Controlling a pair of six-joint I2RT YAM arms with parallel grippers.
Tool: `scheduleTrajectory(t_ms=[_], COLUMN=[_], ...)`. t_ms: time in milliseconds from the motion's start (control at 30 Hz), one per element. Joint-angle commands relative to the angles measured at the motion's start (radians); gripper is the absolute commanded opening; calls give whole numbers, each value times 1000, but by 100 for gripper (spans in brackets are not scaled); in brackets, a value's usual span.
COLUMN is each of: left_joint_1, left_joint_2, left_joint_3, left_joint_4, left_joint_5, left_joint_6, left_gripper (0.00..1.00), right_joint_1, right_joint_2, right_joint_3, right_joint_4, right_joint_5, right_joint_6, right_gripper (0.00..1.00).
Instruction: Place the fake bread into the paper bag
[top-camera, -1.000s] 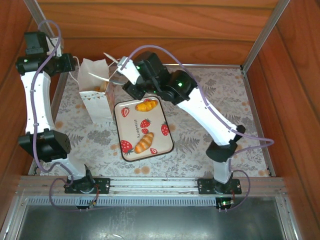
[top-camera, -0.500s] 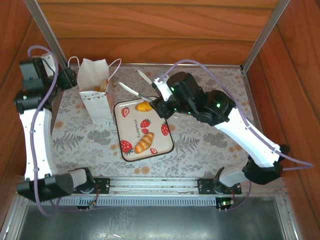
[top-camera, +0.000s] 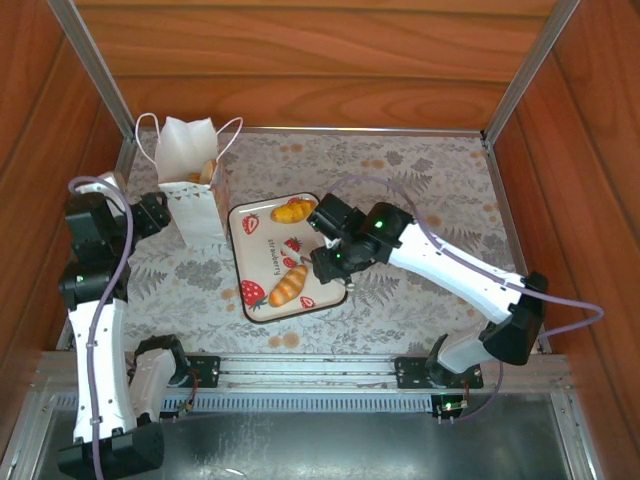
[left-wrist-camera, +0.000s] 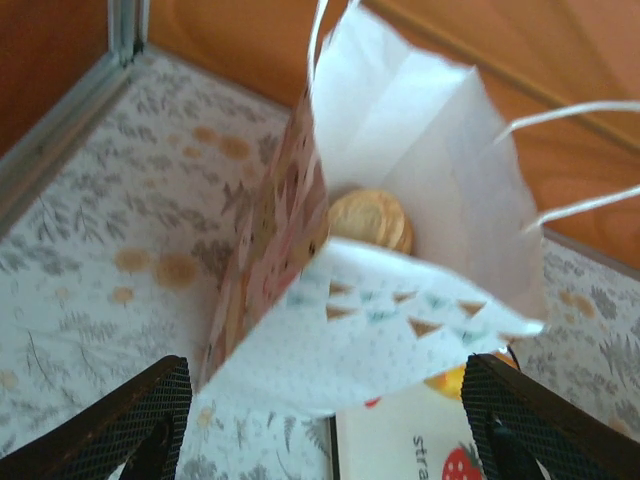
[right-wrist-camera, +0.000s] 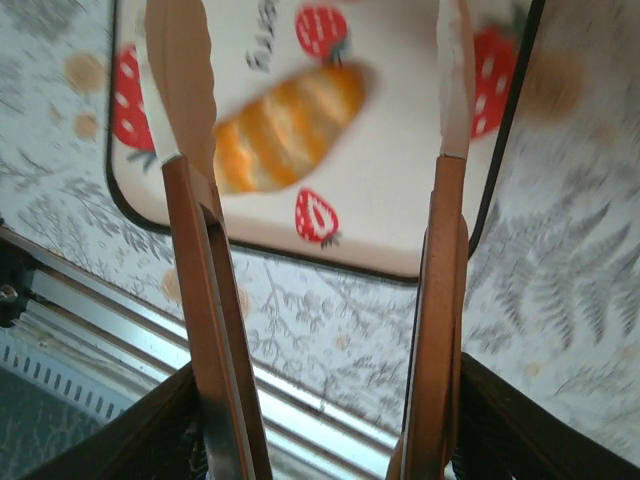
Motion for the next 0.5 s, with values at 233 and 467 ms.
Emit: scheduleTrajectory(t_ms=[233, 467], left_joint_1=[-2, -2], left_joint_2=[-27, -28], left_joint_3=[-68, -75], left_joint_4=[29, 30], left_joint_5=[35, 39], left_joint_6=[30, 46], left_gripper=[77, 78], right_joint_1=[44, 53], right_joint_2=[56, 107], right_joint_3=[-72, -54], right_joint_4=[22, 35], right_joint_5=[-107, -129], right_joint_6=[174, 182], right_gripper=[61, 61])
